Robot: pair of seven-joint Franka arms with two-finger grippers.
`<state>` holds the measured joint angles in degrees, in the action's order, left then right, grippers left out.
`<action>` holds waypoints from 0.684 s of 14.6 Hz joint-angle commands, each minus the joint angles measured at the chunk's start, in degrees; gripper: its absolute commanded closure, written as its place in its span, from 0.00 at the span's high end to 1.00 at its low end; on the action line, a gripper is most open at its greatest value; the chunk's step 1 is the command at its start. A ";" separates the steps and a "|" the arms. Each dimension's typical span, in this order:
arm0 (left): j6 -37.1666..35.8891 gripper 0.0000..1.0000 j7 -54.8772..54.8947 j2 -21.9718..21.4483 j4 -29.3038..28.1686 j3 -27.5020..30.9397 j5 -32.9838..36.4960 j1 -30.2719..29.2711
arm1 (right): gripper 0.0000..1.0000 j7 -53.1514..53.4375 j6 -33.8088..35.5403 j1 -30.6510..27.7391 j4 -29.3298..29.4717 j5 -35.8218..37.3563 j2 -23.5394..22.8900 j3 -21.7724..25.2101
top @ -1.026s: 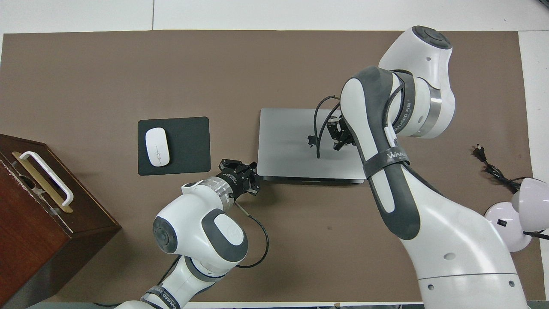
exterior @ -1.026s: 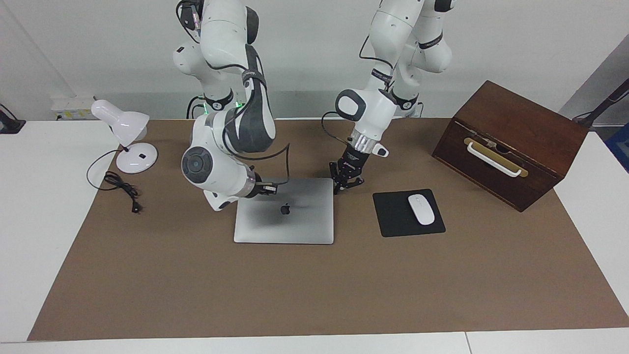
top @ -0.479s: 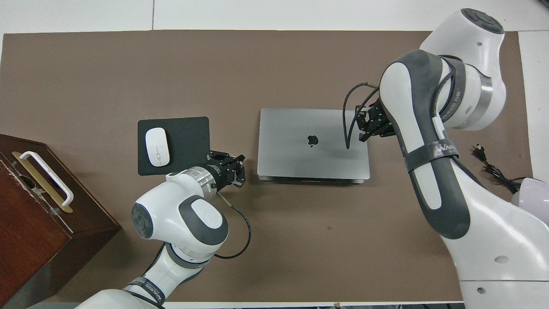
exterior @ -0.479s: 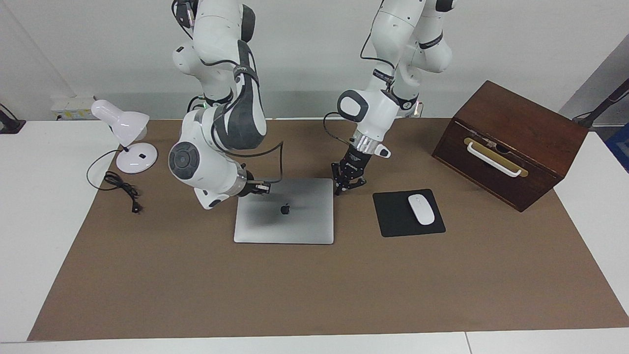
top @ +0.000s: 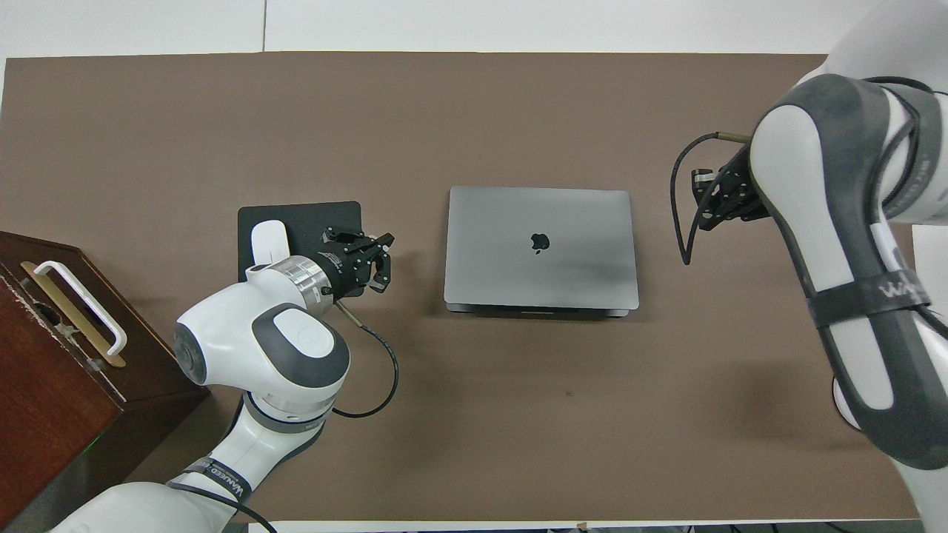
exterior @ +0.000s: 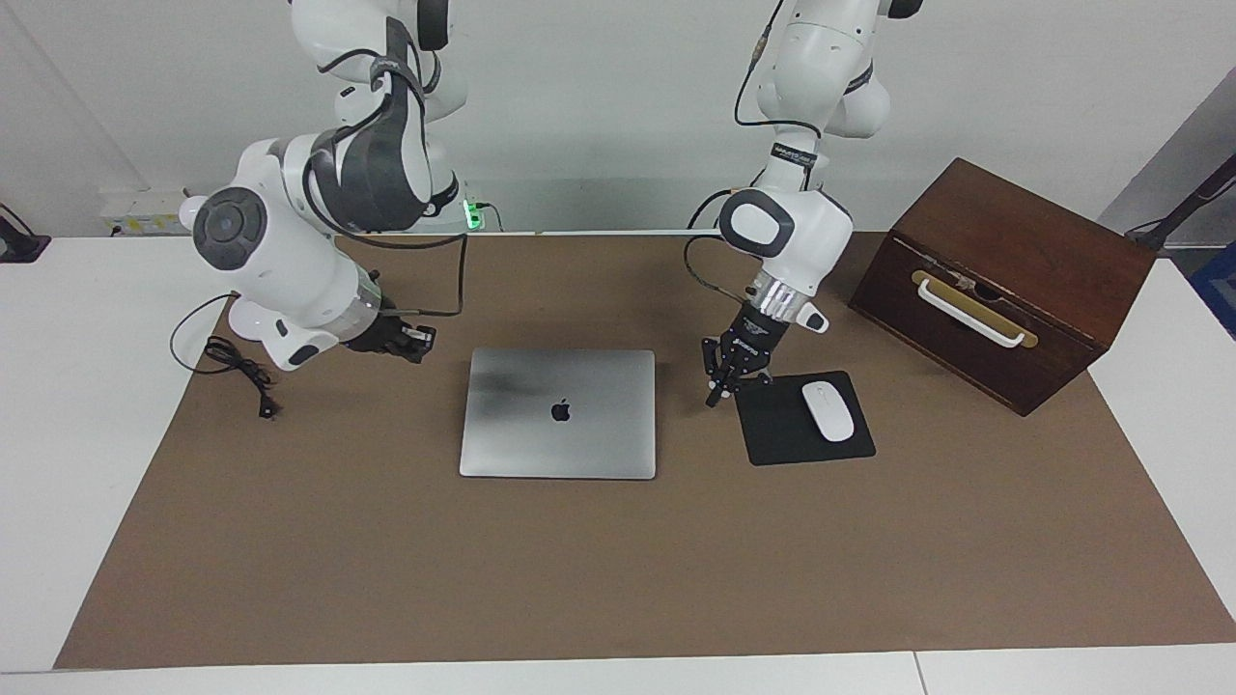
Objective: Close laptop with both arms
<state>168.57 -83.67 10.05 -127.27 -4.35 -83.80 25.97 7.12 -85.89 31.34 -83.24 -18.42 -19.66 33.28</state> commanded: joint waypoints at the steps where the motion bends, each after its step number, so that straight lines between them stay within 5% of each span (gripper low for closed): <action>1: -4.47 0.00 5.35 -0.39 1.76 -0.22 2.92 -5.04 | 0.00 -2.98 0.54 -5.04 -0.35 4.34 4.71 -5.05; 6: -10.52 0.00 9.23 0.23 5.70 -0.05 15.56 -10.84 | 0.00 -7.03 0.46 -18.13 -0.43 14.44 10.95 -19.18; 10: -21.24 0.00 9.32 1.72 12.47 -0.05 34.96 -15.06 | 0.00 -10.18 0.54 -27.72 -0.52 20.69 15.52 -28.26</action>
<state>152.24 -75.43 10.13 -118.99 -4.12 -56.45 12.99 0.11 -85.84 7.99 -82.96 -0.24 -6.81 8.63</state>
